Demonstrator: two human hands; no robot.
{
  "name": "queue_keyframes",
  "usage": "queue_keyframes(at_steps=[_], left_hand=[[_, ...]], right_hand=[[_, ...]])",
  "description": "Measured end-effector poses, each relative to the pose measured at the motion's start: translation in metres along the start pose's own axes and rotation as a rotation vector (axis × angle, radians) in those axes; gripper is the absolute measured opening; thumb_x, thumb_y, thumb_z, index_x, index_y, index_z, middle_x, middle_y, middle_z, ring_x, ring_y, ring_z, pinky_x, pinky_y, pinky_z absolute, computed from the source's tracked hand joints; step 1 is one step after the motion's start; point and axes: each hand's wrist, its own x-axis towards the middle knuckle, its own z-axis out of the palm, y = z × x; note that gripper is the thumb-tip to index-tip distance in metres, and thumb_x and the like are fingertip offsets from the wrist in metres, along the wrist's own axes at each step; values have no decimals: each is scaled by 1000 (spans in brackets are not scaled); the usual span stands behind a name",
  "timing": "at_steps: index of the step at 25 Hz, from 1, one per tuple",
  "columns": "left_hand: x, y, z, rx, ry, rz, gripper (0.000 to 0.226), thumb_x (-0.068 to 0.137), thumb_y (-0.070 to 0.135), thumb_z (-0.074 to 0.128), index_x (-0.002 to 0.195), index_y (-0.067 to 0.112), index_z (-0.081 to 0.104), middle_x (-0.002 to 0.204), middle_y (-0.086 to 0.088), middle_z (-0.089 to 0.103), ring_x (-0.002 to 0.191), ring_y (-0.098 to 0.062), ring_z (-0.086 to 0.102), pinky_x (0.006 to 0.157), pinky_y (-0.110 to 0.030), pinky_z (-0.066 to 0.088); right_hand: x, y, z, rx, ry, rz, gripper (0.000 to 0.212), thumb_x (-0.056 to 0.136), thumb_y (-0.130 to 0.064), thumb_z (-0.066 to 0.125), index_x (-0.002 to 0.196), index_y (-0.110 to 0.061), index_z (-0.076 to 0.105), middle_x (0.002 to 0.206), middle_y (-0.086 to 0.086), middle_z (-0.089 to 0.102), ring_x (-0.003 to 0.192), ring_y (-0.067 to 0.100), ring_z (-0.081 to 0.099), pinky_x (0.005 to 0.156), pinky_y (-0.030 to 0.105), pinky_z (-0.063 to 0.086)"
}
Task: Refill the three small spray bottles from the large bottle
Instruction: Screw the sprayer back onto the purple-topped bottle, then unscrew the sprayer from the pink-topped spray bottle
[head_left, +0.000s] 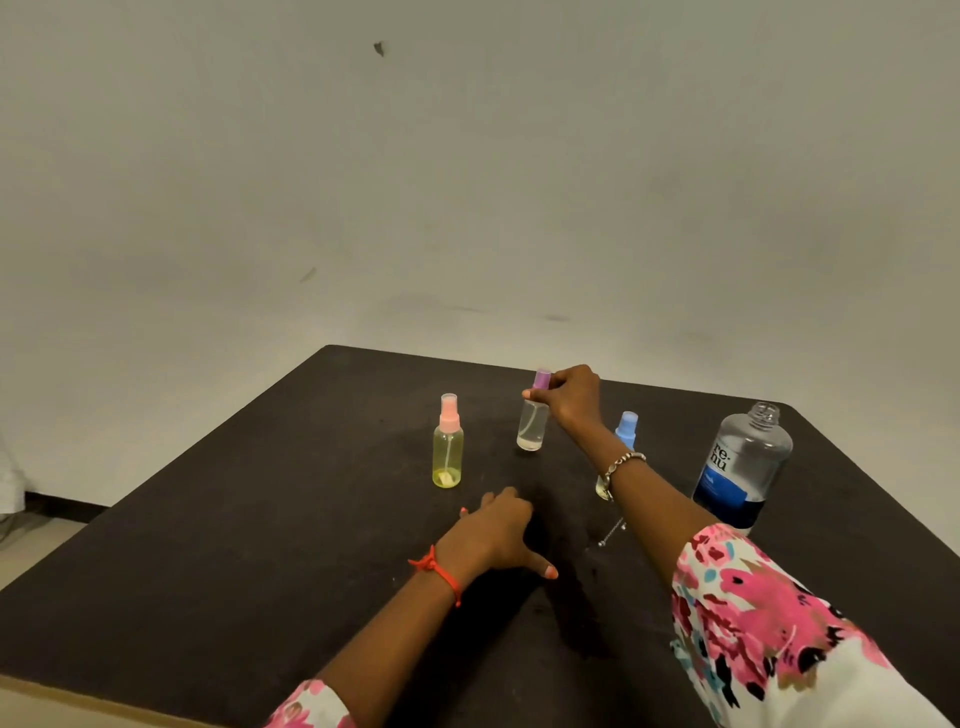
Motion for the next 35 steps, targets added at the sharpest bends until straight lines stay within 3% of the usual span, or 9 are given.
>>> queue_keyframes(at_steps=[8,12,16,19,22,26,29,31,35], left_hand=[[-5,2,2,86,-81,0,80,83,44,57,144,8,18,156,-12,4,143,-35,-1,112,-63,10],[-7,0,10,158,-133,-20,80,90,49,42,146,13,-2,156,-9,-15,142,-33,-16,113,-59,-1],[-6,-2,14,157,-134,-15,78,91,50,37,146,14,-7,155,-8,-19,141,-31,-20,113,-57,-6],[-10,-6,11,74,-99,13,80,89,48,45,147,15,1,157,-8,-10,143,-30,-13,114,-55,-3],[-20,-17,-4,-193,22,80,69,84,34,61,141,9,30,150,-12,29,139,-27,27,115,-45,25],[-43,-41,-36,-407,399,113,25,76,9,70,99,1,68,102,-15,69,92,-19,66,81,-17,50],[-54,-49,-56,-620,829,87,21,69,5,75,89,3,70,83,-6,69,71,-9,61,63,-5,47],[-55,-46,-64,-752,1012,74,32,70,5,75,99,5,63,92,0,61,80,-9,56,67,-9,47],[-53,-33,-70,-1035,662,160,47,86,12,59,131,8,44,116,4,53,110,-10,52,90,-22,43]], right_hand=[[12,8,16,-16,-23,-8,30,74,-12,74,92,10,64,97,26,66,78,22,57,52,16,36],[7,7,19,-61,-34,27,43,75,-18,74,106,7,55,114,23,57,103,31,54,75,28,41],[-18,-6,25,26,179,-276,40,79,-8,65,114,-4,46,117,16,46,105,24,45,88,36,44],[-36,-14,36,195,-352,-237,51,77,-1,64,122,-9,41,109,11,46,94,19,48,77,29,46],[-51,-13,55,54,-708,-105,64,75,-7,70,130,-11,36,119,7,48,108,20,49,91,31,44],[-63,-14,62,105,-582,-131,41,78,-2,66,117,-4,55,110,12,63,104,24,61,83,25,46],[-66,-22,49,134,-530,-167,36,76,-2,69,110,-2,60,109,16,66,99,23,63,84,30,51],[-73,-28,35,220,-528,-121,37,73,-7,73,108,-4,61,108,16,66,100,25,63,85,34,54],[-88,-34,3,319,-676,-94,30,75,-8,71,101,-20,63,103,4,67,98,20,65,76,31,57]])
